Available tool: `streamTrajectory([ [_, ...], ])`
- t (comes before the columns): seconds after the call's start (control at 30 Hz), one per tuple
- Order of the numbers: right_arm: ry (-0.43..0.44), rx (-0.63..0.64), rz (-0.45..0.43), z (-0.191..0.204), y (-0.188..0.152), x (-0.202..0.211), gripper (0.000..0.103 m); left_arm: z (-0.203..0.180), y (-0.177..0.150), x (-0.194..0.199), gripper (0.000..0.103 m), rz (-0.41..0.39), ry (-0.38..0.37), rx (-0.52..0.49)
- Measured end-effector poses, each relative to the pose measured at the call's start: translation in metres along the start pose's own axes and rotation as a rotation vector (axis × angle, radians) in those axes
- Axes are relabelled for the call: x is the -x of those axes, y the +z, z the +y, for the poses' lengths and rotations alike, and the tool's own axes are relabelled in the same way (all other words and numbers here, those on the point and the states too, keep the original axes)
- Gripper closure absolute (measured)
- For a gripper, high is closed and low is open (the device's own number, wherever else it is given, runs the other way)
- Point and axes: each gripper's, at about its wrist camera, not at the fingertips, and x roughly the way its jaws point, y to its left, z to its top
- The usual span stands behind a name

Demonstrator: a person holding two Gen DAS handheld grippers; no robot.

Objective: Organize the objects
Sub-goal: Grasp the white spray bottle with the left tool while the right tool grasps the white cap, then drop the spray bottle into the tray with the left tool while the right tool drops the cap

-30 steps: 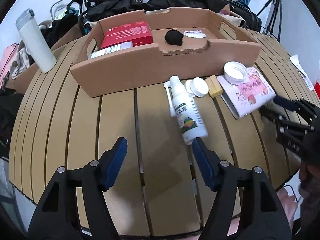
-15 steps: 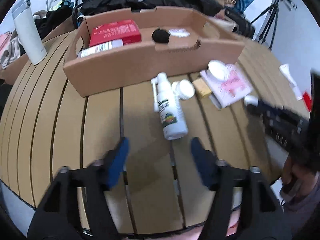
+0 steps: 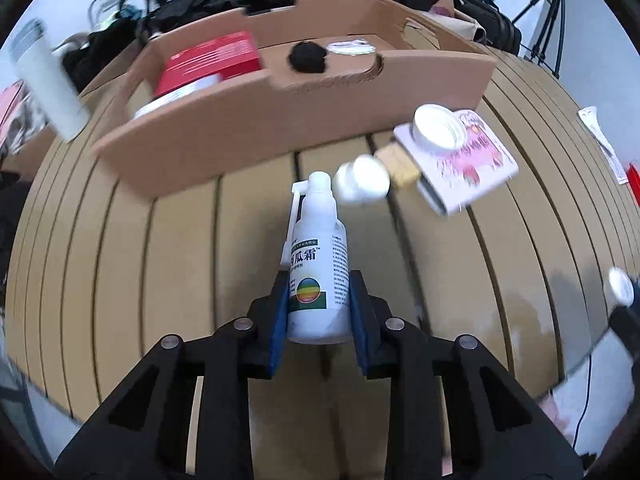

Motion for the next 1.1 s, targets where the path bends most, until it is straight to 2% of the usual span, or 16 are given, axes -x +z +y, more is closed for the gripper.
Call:
streamTrajectory([
  [0.17, 0.017, 0.031, -0.020, 0.013, 0.002, 0.011, 0.074, 0.018, -0.036, 0.058, 0.079, -0.050, -0.048, 0.018],
  [0.27, 0.017, 0.032, -0.034, 0.014, 0.009, 0.014, 0.074, 0.028, -0.035, 0.087, 0.079, -0.109, -0.074, 0.052],
  [0.33, 0.028, 0.032, -0.054, 0.014, 0.018, 0.016, 0.074, 0.036, -0.022, 0.102, 0.079, -0.150, -0.119, 0.077],
  [0.4, 0.048, 0.038, -0.090, 0.013, 0.039, 0.020, 0.074, 0.042, 0.006, 0.110, 0.079, -0.181, -0.190, 0.086],
  [0.47, 0.083, 0.051, -0.132, 0.013, 0.069, 0.022, 0.074, 0.043, 0.042, 0.111, 0.079, -0.206, -0.218, 0.078],
  [0.53, 0.121, 0.072, -0.165, 0.014, 0.107, 0.016, 0.074, 0.048, 0.083, 0.104, 0.079, -0.213, -0.242, 0.096],
  [0.63, 0.168, 0.064, -0.160, 0.010, 0.166, -0.022, 0.074, 0.061, 0.149, 0.067, 0.079, -0.150, -0.322, 0.148],
  [0.77, 0.131, 0.067, -0.033, 0.016, 0.236, -0.119, 0.074, 0.065, 0.220, -0.008, 0.079, -0.038, -0.262, 0.171],
  [0.83, 0.075, 0.085, 0.016, 0.020, 0.252, -0.160, 0.074, 0.068, 0.229, -0.034, 0.079, -0.004, -0.212, 0.194],
  [0.97, 0.019, 0.087, 0.084, 0.024, 0.265, -0.223, 0.074, 0.065, 0.236, -0.075, 0.079, 0.060, -0.220, 0.197],
  [1.07, -0.014, 0.088, 0.093, 0.018, 0.267, -0.243, 0.073, 0.059, 0.235, -0.080, 0.078, 0.034, -0.185, 0.148],
  [1.1, -0.013, 0.081, 0.097, 0.015, 0.266, -0.246, 0.073, 0.058, 0.234, -0.080, 0.069, 0.015, -0.172, 0.136],
])
